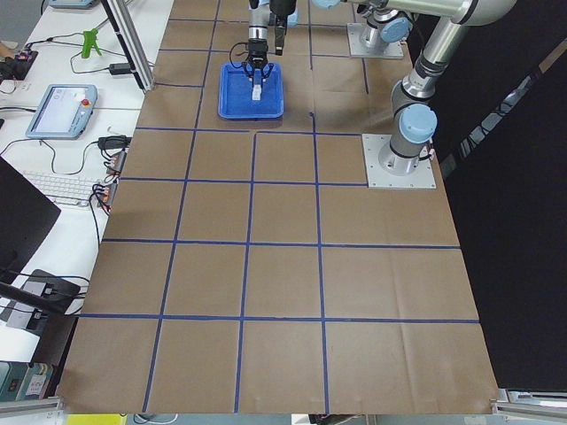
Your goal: Assemble white blocks and place on blue tray
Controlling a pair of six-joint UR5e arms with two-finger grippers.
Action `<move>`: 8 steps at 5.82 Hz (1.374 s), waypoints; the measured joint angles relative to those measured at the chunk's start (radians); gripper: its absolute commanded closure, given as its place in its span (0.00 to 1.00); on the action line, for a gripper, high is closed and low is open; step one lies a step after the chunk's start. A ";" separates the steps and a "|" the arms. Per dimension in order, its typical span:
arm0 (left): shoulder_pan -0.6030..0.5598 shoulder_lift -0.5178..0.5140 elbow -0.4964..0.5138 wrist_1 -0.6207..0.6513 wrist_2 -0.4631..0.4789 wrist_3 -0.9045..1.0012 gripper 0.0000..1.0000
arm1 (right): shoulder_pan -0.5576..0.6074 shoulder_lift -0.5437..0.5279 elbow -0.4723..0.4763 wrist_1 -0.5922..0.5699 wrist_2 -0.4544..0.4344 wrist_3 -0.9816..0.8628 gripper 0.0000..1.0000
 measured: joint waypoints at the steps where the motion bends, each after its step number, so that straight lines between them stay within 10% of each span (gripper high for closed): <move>1: 0.000 0.001 -0.001 0.000 0.000 0.000 0.01 | 0.000 0.001 0.000 -0.001 0.001 0.000 0.75; 8: 0.000 0.001 -0.002 0.000 0.000 -0.002 0.01 | -0.001 0.024 -0.010 -0.016 -0.001 0.020 0.67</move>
